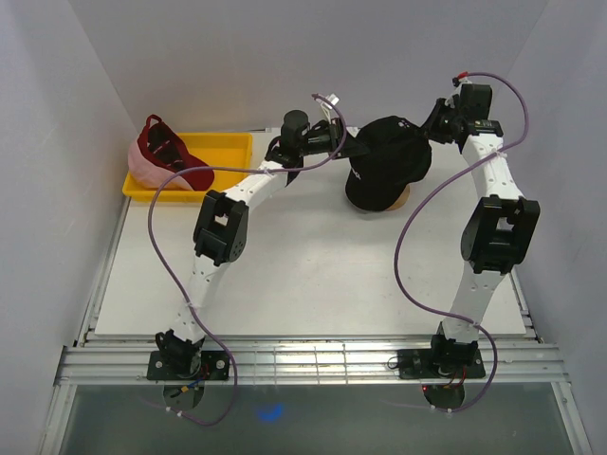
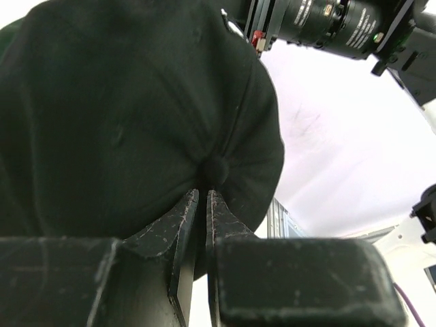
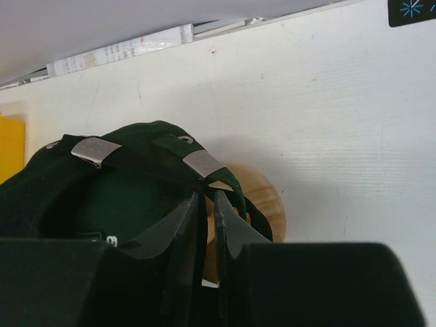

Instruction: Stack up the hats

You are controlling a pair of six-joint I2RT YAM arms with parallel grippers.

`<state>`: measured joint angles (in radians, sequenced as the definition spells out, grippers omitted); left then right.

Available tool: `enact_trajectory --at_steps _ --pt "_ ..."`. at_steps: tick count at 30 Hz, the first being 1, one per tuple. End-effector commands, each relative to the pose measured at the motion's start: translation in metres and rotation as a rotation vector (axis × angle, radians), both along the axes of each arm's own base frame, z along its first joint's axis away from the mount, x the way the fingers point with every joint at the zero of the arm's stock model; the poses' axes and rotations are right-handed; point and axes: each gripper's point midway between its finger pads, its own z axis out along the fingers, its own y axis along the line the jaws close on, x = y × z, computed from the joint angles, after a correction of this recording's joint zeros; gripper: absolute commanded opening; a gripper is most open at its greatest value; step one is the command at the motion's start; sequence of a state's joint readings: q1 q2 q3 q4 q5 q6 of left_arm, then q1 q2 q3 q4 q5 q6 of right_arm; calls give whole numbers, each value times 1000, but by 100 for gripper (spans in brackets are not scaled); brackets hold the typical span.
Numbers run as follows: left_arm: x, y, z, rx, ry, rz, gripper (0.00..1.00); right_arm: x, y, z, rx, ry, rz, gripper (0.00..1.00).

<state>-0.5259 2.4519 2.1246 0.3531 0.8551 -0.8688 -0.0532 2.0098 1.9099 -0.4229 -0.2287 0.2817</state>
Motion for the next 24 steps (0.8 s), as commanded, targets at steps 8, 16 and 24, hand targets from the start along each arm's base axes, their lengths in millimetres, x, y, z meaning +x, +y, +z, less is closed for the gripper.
enact_trajectory --at_steps 8,16,24 --pt "-11 15 68 -48 -122 117 0 -4 -19 -21 10 11 -59 20" --pt "3 33 53 2 -75 295 0 -13 -22 -31 14 34 -72 20" --pt "7 43 13 90 8 426 0 -18 -21 -28 28 16 -79 20"
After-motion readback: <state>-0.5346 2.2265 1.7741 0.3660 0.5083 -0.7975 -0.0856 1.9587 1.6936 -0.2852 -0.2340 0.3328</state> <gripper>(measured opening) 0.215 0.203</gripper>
